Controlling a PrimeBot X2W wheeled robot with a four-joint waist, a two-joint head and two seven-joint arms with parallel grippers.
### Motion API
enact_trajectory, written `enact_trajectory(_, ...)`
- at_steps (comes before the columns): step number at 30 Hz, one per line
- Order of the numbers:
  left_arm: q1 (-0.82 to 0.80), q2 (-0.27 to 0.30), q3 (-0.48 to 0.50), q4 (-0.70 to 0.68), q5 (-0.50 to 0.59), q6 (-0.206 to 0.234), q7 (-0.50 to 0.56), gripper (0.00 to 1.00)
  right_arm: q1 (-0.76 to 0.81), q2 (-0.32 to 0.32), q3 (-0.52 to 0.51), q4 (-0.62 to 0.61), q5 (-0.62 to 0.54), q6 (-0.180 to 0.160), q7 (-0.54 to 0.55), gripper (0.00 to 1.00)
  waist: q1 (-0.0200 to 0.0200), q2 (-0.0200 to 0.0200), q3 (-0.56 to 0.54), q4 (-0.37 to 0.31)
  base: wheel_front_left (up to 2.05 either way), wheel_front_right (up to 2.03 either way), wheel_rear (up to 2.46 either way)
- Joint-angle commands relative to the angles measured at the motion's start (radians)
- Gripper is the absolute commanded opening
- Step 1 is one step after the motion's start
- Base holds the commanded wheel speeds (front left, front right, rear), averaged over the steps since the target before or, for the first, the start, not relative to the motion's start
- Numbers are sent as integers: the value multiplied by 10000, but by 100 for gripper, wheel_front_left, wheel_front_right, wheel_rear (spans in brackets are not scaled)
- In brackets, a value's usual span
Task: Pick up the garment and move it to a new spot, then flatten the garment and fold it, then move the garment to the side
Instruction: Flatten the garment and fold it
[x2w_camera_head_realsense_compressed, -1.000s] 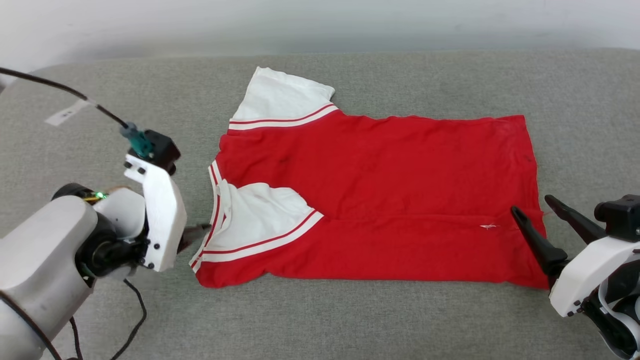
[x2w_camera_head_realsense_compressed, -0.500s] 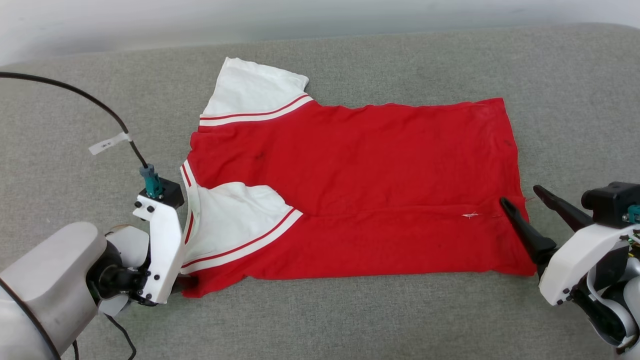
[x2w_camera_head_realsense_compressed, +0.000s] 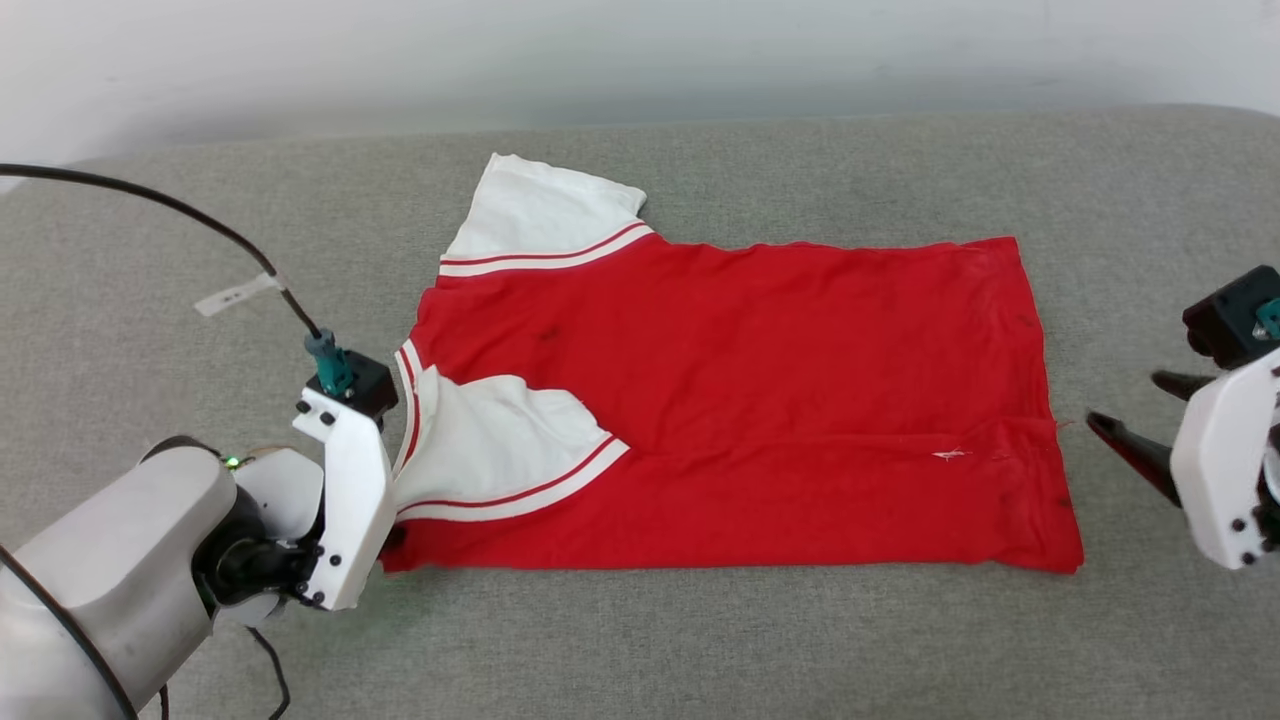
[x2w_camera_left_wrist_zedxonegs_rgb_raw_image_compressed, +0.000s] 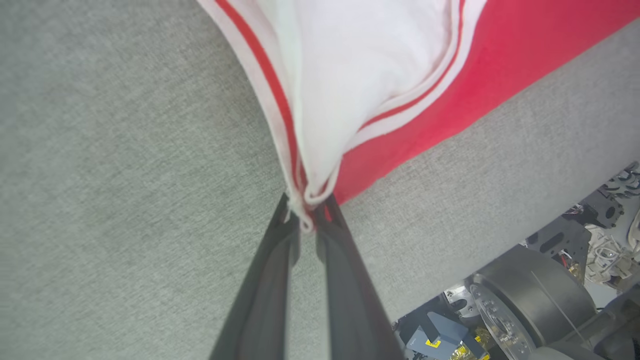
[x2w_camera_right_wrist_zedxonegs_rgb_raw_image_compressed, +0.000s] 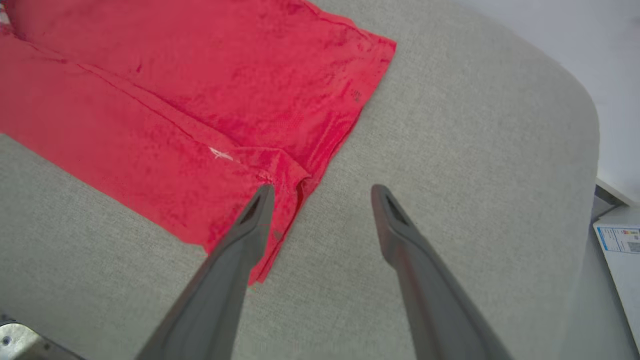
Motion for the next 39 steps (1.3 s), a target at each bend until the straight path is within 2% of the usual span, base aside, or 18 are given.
enact_trajectory(1,-105,32,35,-144,35,-28,-64,0,-246,-224,160,-51,194,-3,510,100,1,0,6,50,0,0,0)
enact_trajectory(5,-236,145,24,-506,111,-38,-145,0,-591,-488,578,68,980,-3,2218,100,1,0,164,167,0,0,0)
enact_trajectory(9,-373,117,7,-761,233,-45,-207,0,-666,-147,716,691,1435,-3,3068,100,1,0,432,294,0,0,0)
enact_trajectory(19,-645,-42,108,-918,380,15,-421,0,23,1310,1417,2552,1719,-3,2796,100,1,0,1159,561,0,0,0)
enact_trajectory(22,-536,-51,108,-854,358,22,-521,0,-25,1462,1633,2733,1710,-3,2347,100,1,0,1188,549,0,0,0)
enact_trajectory(23,-481,-55,112,-821,333,22,-551,0,-92,1415,1681,2721,1693,-3,2179,95,1,0,1142,537,0,0,0)
enact_trajectory(24,-409,-59,108,-787,300,21,-588,0,-155,1333,1723,2678,1691,-3,2028,22,1,0,1072,525,0,0,0)
enact_trajectory(25,-349,-54,110,-761,263,21,-631,0,-214,1223,1734,2603,1726,-3,1863,0,1,0,989,512,0,0,0)
enact_trajectory(32,285,287,139,-1059,-124,32,-855,0,-107,112,1772,1714,2166,-3,1079,0,1,0,157,387,0,0,0)
enact_trajectory(39,1064,800,126,-1915,-548,328,-875,0,672,-1017,1602,714,2626,-3,884,0,1,0,-181,374,0,0,0)
